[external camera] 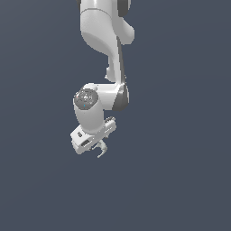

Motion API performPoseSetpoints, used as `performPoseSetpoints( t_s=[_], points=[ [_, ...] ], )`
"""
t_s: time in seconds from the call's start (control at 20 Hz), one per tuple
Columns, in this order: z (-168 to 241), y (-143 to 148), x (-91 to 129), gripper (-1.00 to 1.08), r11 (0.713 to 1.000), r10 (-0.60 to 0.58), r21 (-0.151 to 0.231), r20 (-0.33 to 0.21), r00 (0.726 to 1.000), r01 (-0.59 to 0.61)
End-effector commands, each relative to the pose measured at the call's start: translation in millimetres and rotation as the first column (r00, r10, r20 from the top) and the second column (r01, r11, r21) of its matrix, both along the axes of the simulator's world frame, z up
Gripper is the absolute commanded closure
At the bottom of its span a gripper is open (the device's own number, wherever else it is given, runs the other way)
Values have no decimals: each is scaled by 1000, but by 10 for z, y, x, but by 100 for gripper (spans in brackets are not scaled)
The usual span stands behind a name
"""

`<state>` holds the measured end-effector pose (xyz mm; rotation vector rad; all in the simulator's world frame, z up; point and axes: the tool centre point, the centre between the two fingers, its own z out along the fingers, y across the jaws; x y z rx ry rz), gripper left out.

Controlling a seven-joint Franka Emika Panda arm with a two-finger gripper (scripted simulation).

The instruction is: Pick up the object and move it to a goal position.

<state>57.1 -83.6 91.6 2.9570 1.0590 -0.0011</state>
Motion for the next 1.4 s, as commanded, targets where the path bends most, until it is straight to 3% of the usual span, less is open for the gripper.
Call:
performPoseSetpoints(
  t_s=[0.0,1.0,1.05,1.35],
  points=[
    [-12,-9,7,-92,1000,10,1,0,1000,-10],
    [-513,-9,7,-92,1000,10,1,0,1000,-10],
    [-513,-9,7,108,1000,10,1,0,1000,-10],
    [-513,-9,7,108,1000,10,1,0,1000,-10]
  ],
)
